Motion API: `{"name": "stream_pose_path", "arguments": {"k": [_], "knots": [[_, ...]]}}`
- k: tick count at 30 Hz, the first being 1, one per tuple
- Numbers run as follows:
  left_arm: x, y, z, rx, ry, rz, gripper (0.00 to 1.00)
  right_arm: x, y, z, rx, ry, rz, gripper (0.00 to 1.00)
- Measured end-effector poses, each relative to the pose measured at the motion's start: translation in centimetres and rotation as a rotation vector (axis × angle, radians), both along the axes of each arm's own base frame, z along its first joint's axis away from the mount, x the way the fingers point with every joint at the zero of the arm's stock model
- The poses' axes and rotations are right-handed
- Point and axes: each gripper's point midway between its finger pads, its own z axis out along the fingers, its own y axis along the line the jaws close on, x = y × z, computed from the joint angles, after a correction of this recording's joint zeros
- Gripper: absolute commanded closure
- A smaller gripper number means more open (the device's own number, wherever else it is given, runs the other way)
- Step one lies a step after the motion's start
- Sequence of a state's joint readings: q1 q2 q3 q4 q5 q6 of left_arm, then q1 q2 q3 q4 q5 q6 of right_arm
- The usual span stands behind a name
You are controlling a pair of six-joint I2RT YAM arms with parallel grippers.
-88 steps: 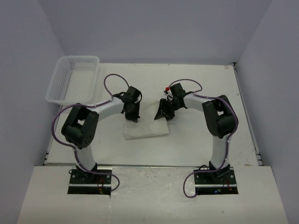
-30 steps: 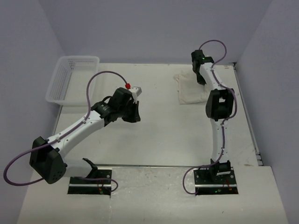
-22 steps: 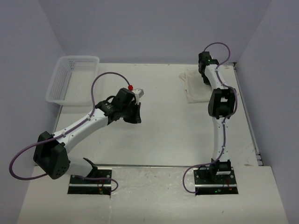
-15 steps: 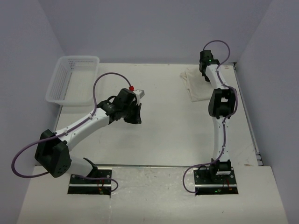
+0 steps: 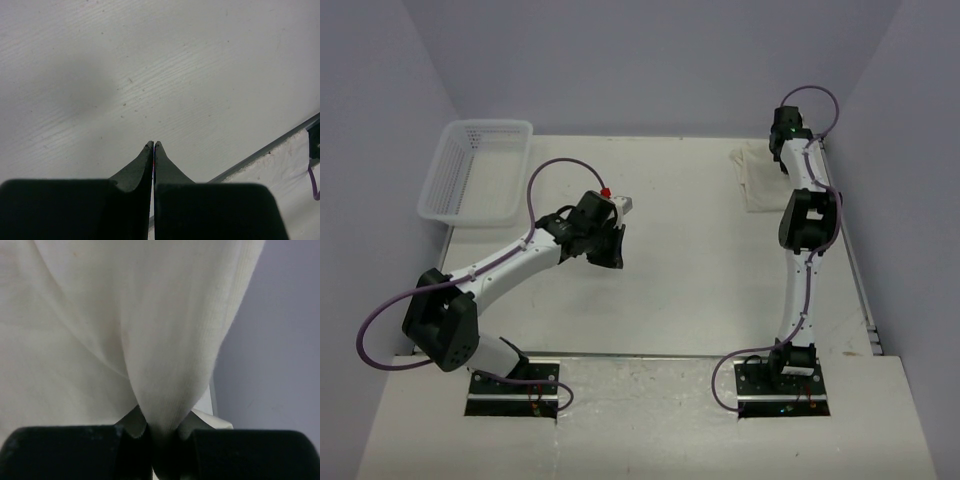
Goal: Fold and stack the t-shirts
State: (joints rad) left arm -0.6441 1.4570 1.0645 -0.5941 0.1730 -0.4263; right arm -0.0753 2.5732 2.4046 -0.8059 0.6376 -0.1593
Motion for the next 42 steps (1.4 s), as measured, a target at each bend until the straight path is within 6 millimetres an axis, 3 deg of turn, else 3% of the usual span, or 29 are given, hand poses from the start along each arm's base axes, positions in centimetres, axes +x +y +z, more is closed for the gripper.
{"name": "stream_pose_path", "arguments": {"k": [12, 13, 14, 15, 16, 17, 22, 26, 30, 33, 36, 42], "knots": [[0.0, 0.0, 0.0, -0.001, 0.001, -0.002, 1.0, 0.1, -0.1, 0.0, -0.002, -0.007, -0.001, 1.0], [0.0, 0.0, 0.0, -0.001, 0.001, -0.002, 1.0, 0.1, -0.2, 0.0, -0.005, -0.006, -0.003, 0.85], [0.0, 0.0, 0.0, -0.001, 0.001, -0.002, 1.0, 0.2, -0.3, 0.0, -0.01, -0.009, -0.007, 0.37], [0.0, 0.0, 0.0, -0.001, 0.001, -0.002, 1.0, 0.1, -0.4, 0.0, -0.019, -0.012, -0.016, 0.29], [0.0, 0.0, 0.0, -0.001, 0.001, -0.002, 1.0, 0.1, -0.7, 0.2, -0.033, -0.011, -0.022, 0.06], [0.0, 0.0, 0.0, -0.001, 0.001, -0.002, 1.0, 0.0, -0.9, 0.3, -0.042, -0.016, -0.036, 0.01], [-0.1, 0.1, 0.0, 0.003, 0.006, 0.0, 1.0, -0.2, -1.6, 1.3, -0.054, -0.056, -0.079, 0.01], [-0.6, 0.0, 0.1, 0.012, 0.005, 0.005, 1.0, 0.8, -0.5, 4.7, -0.071, -0.136, -0.052, 0.01], [-1.6, -0.6, 1.1, 0.001, -0.016, 0.009, 1.0, 2.7, 4.3, 10.1, -0.108, -0.248, 0.041, 0.01], [-2.4, -1.4, 1.9, -0.011, -0.034, 0.011, 1.0, 2.7, 9.0, 12.4, -0.079, -0.293, 0.114, 0.01], [-3.0, -1.7, 2.1, 0.0, -0.046, 0.019, 1.0, 1.3, 12.2, 13.2, 0.005, -0.301, 0.155, 0.01], [-2.9, -1.0, 2.2, 0.039, -0.072, 0.073, 1.0, -3.7, 14.9, 14.0, 0.315, -0.321, 0.156, 0.01]]}}
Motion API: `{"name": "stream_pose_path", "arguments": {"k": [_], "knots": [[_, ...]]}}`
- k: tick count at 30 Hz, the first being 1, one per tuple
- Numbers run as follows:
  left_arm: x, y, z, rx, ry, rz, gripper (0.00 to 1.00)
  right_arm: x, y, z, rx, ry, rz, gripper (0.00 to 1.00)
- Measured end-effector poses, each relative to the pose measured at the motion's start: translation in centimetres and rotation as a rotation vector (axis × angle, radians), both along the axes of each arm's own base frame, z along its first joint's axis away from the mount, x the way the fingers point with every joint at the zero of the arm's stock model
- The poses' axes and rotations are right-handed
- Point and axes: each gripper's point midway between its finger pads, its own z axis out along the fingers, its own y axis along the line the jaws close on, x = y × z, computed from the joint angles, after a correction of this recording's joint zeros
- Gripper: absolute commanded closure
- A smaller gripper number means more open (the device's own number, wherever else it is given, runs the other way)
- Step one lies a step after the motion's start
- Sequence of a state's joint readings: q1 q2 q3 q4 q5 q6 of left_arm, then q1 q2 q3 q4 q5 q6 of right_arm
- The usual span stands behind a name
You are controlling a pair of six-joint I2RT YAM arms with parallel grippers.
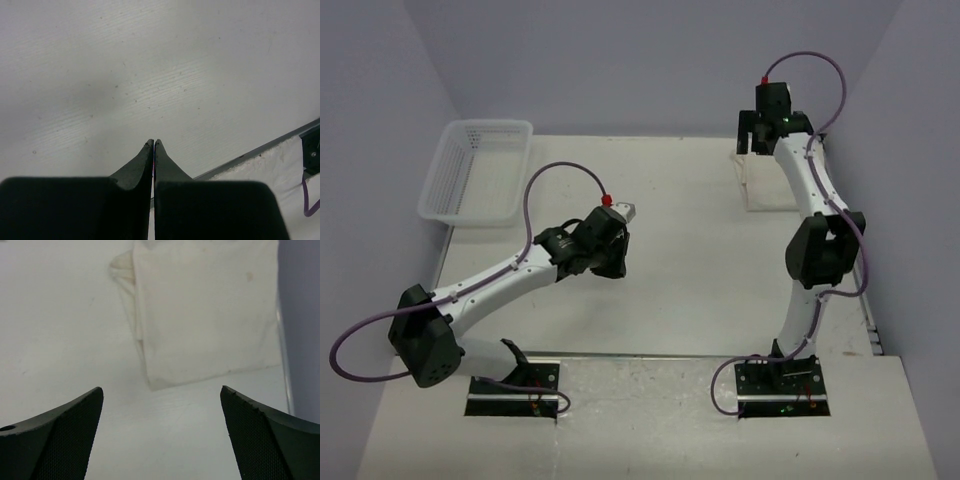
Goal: Fold and stack the t-shirts
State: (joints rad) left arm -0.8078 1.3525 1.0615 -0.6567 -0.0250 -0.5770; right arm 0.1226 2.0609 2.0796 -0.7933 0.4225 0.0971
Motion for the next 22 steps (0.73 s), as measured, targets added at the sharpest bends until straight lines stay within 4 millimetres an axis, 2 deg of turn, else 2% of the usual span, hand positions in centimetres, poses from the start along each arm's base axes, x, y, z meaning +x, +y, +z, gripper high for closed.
{"name": "stream_pose_path", "arguments": {"k": [2, 4, 8, 10, 13, 14, 16, 17, 19, 20, 22], "knots": [[0.3, 0.4, 0.5, -0.001, -0.021, 0.029, 1.0, -2.6, 1.8, 0.6, 0.113, -0.001, 0.051, 0.01], [0.4, 0.7, 1.3, -0.015, -0.044, 0.054, 0.99, -4.3, 3.8, 1.6, 0.197, -0.023, 0.102, 0.01], [0.2, 1.4, 3.2, -0.063, -0.094, 0.093, 0.99, -5.5, 7.4, 3.6, 0.306, -0.061, 0.203, 0.01], [-0.1, 1.8, 3.8, -0.08, -0.114, 0.105, 0.98, -6.0, 8.9, 3.2, 0.346, -0.059, 0.246, 0.01], [-0.4, 2.8, 4.3, -0.086, -0.141, 0.13, 0.9, -7.8, 10.3, 0.7, 0.386, -0.004, 0.273, 0.01], [-0.4, 3.2, 4.4, -0.082, -0.147, 0.138, 0.81, -8.5, 10.7, -0.1, 0.395, 0.019, 0.278, 0.01], [-0.3, 3.8, 4.5, -0.072, -0.163, 0.164, 0.69, -9.9, 11.7, -1.4, 0.401, 0.045, 0.294, 0.01], [-0.2, 4.1, 4.5, -0.064, -0.169, 0.178, 0.55, -10.6, 12.5, -1.8, 0.401, 0.053, 0.312, 0.01], [-0.1, 4.8, 4.6, -0.045, -0.186, 0.198, 0.43, -12.5, 14.7, -2.1, 0.404, 0.056, 0.366, 0.01], [0.1, 5.0, 4.7, -0.038, -0.194, 0.211, 0.28, -13.4, 15.9, -2.0, 0.407, 0.052, 0.396, 0.01], [0.3, 5.7, 4.7, -0.015, -0.211, 0.229, 0.03, -15.5, 18.2, -1.5, 0.425, 0.028, 0.468, 0.01]]}}
